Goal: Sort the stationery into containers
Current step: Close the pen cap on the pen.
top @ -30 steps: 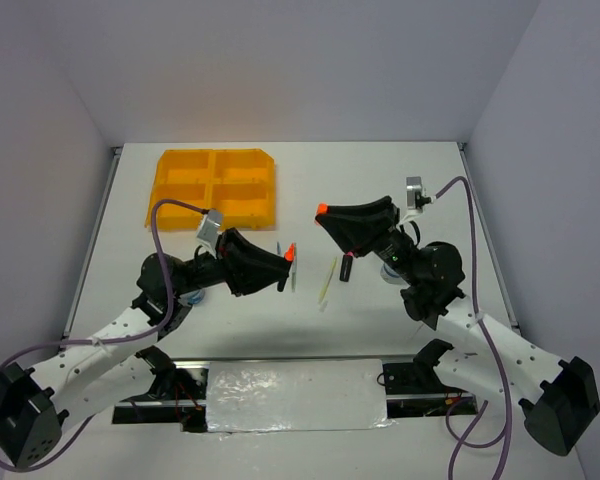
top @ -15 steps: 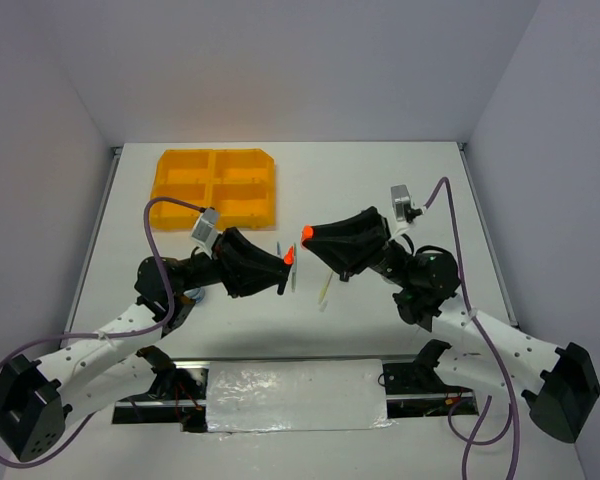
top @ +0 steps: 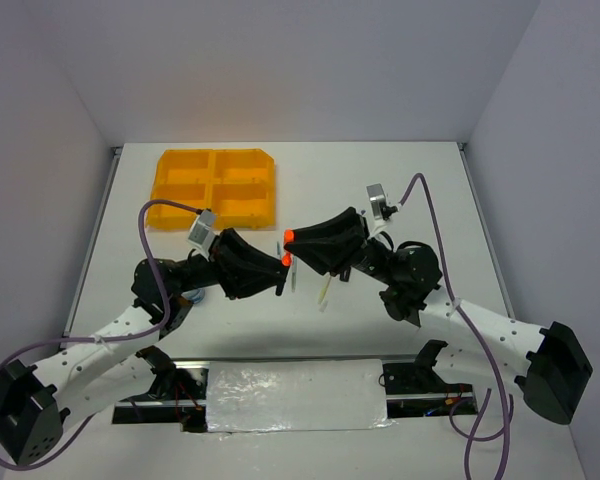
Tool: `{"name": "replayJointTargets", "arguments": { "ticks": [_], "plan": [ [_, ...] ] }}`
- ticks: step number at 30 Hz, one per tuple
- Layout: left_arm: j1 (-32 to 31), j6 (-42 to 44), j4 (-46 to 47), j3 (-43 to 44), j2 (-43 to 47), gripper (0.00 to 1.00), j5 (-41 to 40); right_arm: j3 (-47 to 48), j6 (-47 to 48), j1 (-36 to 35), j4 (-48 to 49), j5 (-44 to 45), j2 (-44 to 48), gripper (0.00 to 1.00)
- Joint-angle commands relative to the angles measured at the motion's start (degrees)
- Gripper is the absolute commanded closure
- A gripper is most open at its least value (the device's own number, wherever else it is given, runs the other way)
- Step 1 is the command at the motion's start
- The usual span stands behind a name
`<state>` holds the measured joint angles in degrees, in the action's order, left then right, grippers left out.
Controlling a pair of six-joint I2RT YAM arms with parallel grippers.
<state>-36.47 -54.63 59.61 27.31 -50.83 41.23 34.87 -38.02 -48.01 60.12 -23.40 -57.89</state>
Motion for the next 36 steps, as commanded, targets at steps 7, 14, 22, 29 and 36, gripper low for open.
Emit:
{"name": "replayJointTargets", "arguments": {
  "ticks": [7, 14, 22, 29, 36],
  "plan": [
    [-0.2, 4.0, -0.6, 0.4, 2.8, 1.0, -1.8, 1.1, 1.9, -2.3, 4.6, 0.5, 0.1, 0.74],
    [-0.2, 3.7, 1.4, 0.7, 2.9, 1.0, -2.9, -0.2, 2.2, -4.5, 6.3, 1.0, -0.6, 0.72],
    [-0.2, 2.9, 4.8, 0.4, 3.4, 1.0, -3.2, -0.8, 2.2, -4.8, 7.5, 2.4, -1.8, 0.72],
    [-0.2, 3.0, 6.0, -0.4, 3.6, 1.0, -3.9, -0.9, 2.5, -4.9, 7.8, 3.2, -2.8, 0.71],
    [-0.3, 8.9, -1.2, 1.9, 6.5, 1.0, -6.3, -1.4, 2.6, -6.4, 8.8, 2.1, -3.8, 0.61]
  ]
}}
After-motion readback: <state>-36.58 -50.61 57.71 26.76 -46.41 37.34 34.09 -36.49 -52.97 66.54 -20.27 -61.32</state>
